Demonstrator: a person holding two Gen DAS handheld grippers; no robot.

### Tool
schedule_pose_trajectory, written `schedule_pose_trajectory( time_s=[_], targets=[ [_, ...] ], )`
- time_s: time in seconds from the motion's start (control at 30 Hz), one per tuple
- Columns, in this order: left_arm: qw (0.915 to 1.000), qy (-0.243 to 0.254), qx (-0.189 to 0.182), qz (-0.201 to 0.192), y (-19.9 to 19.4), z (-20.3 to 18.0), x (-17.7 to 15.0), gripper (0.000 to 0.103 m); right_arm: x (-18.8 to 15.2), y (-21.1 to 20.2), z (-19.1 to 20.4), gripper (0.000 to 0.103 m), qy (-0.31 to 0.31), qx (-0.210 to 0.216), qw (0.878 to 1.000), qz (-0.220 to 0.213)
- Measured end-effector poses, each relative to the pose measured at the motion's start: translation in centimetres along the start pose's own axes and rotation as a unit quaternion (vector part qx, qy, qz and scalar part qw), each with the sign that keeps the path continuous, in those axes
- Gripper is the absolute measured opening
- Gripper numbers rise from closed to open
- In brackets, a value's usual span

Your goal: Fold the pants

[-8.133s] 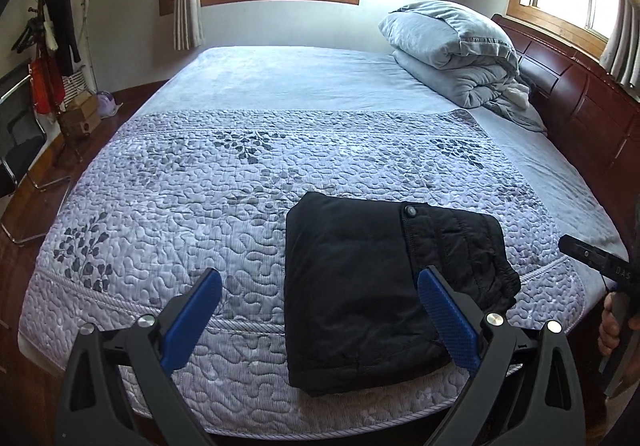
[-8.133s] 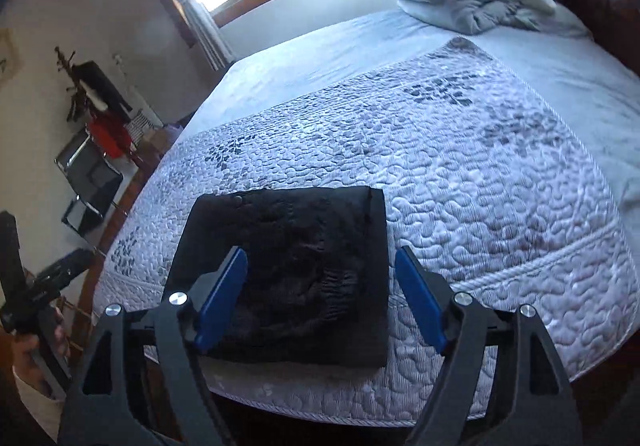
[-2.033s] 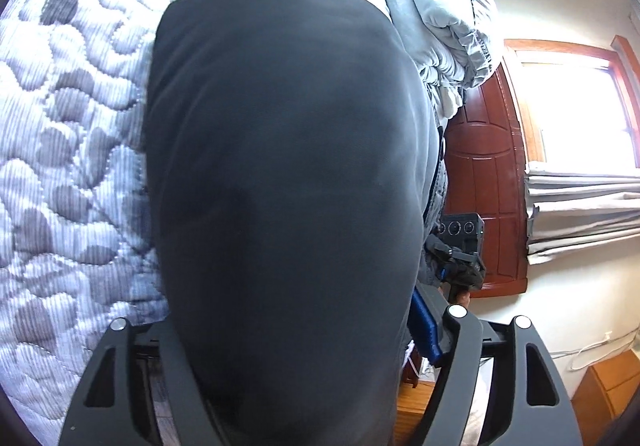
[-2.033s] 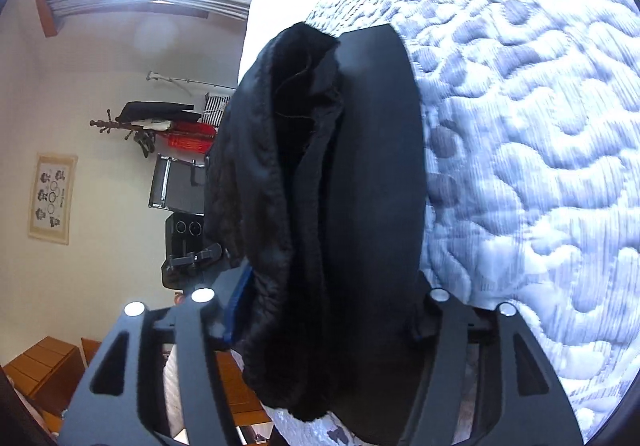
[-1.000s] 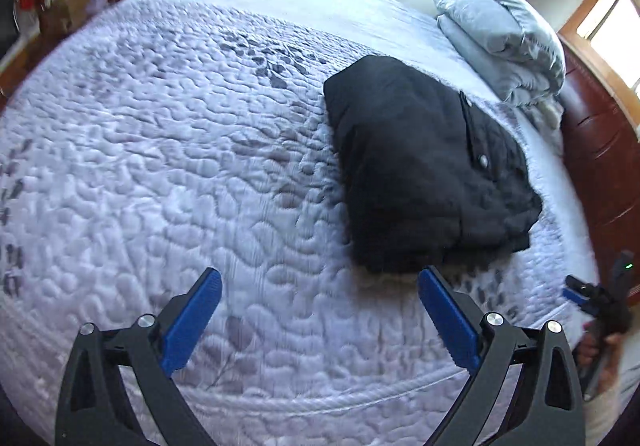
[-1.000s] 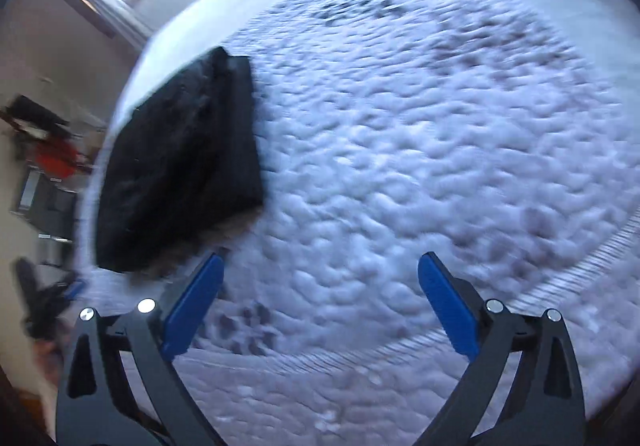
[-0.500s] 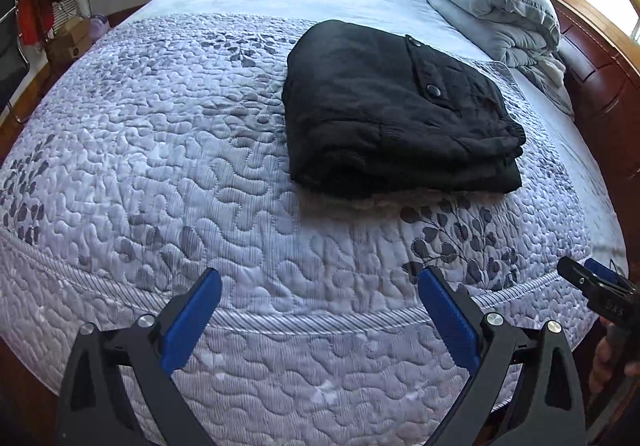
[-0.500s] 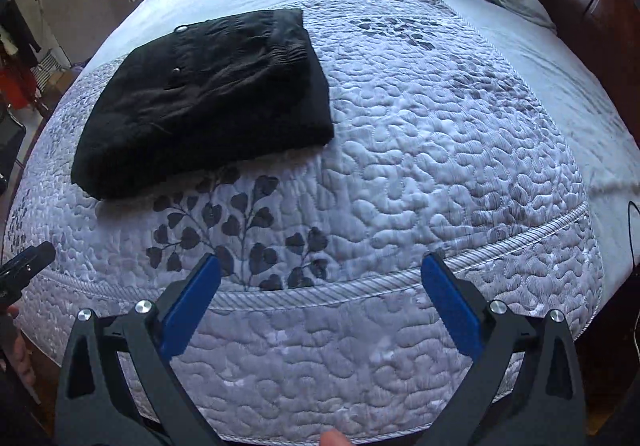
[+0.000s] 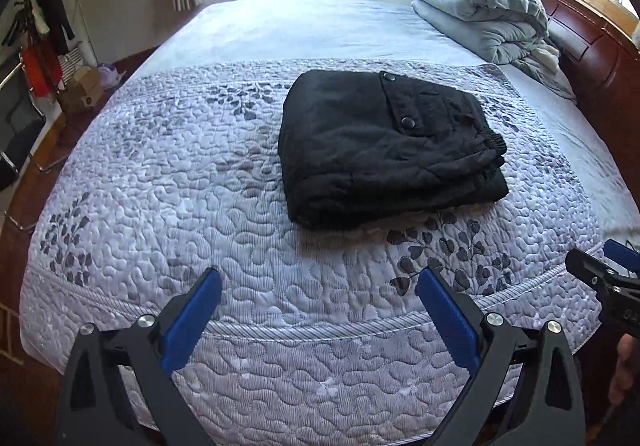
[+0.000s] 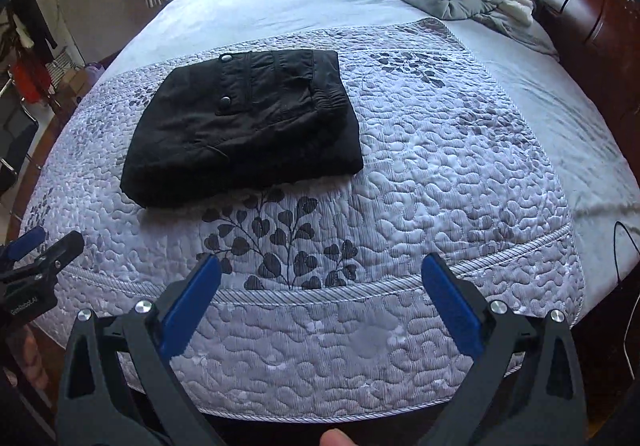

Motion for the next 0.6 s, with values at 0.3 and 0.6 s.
schedule_pose_trajectory(
  time_s=[0.3,0.6],
  targets=[
    [0.9999,0.010,0.005,-0.007,-0.4,-0.6,0.7,0.099,0.8,-1.0,1.0,0.100,-0.003,0.008,1.000,-0.010],
    [0.9999,0.013,0.009,-0.004,0.1,-0.5,0.5,0.099,0.9,-1.0,1.4,0.100,-0.004,0.008,1.000,-0.012]
  ],
)
Point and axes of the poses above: each gripper's, at about its wrist camera, not at the fingertips, and y roughly the way its jaws point, z to its left, x to its top, the point moved 5 cm from there along y, roughly the way its jaws point, and after that the axes turned 11 degrees about x, right-handed, at the moved point
